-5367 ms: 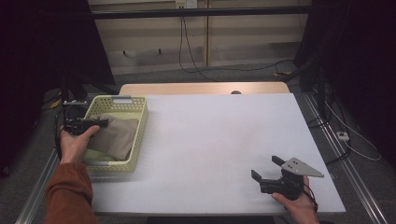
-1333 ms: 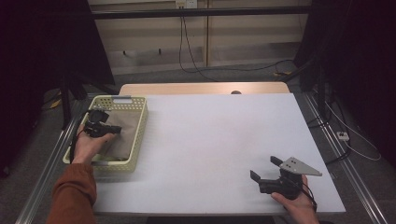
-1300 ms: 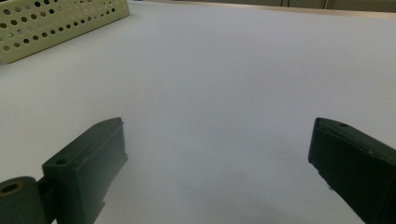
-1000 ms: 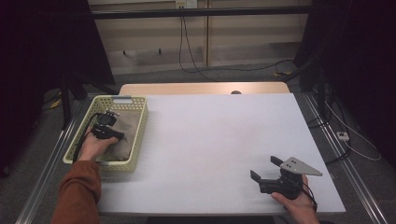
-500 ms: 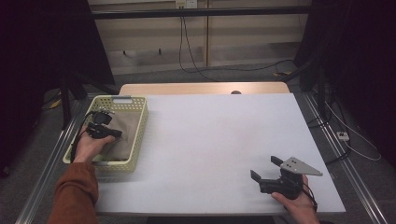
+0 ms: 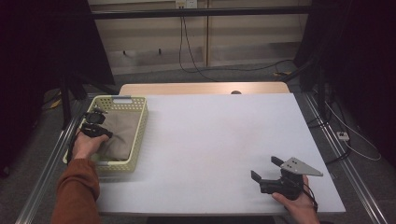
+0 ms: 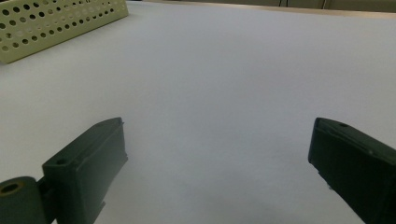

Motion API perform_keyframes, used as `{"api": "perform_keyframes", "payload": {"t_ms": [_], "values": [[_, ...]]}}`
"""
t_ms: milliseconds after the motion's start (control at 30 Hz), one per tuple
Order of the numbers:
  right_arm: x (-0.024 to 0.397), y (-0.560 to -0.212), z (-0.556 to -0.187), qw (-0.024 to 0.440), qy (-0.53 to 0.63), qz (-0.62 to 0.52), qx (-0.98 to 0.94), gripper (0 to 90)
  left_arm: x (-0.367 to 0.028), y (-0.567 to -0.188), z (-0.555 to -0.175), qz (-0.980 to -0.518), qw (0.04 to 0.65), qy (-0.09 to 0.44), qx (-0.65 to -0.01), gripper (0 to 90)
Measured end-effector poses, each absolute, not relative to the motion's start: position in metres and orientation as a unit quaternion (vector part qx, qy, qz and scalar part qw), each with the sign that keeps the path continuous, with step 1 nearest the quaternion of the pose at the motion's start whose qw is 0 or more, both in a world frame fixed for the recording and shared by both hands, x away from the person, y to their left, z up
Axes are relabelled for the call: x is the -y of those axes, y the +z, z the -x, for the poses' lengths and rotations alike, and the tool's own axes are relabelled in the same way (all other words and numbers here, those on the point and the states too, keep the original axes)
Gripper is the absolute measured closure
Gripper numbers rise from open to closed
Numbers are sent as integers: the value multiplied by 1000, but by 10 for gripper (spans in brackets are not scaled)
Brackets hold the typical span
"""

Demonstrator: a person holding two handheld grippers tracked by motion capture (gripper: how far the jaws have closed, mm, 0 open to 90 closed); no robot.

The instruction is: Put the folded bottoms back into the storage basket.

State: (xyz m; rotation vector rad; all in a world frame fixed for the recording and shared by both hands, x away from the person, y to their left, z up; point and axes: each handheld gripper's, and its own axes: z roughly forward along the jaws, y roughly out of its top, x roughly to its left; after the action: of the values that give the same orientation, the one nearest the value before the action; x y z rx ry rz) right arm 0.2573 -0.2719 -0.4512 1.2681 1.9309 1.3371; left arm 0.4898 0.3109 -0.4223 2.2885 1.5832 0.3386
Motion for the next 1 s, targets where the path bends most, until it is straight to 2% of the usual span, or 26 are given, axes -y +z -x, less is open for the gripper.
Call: {"api": "perform_keyframes", "payload": {"t_ms": [300, 467, 667, 867, 1000], "values": [[271, -452, -259, 233, 487, -462, -704, 38, -312, -419, -490, -804, 169, 56, -567, 900], [271, -452, -260, 233, 486, -461, -705, 38, -314, -417, -486, -800, 192, 69, -565, 900], [270, -452, -260, 233, 487, -458, -706, 39, -315, -408, -481, -795, 221, 118, -553, 877], [271, -451, -260, 236, 489, -458, -704, 39, -316, -401, -477, -790, 254, 153, -536, 769], [272, -451, -261, 237, 490, -458, -703, 38, -315, -395, -472, -782, 278, 181, -528, 646]]}}
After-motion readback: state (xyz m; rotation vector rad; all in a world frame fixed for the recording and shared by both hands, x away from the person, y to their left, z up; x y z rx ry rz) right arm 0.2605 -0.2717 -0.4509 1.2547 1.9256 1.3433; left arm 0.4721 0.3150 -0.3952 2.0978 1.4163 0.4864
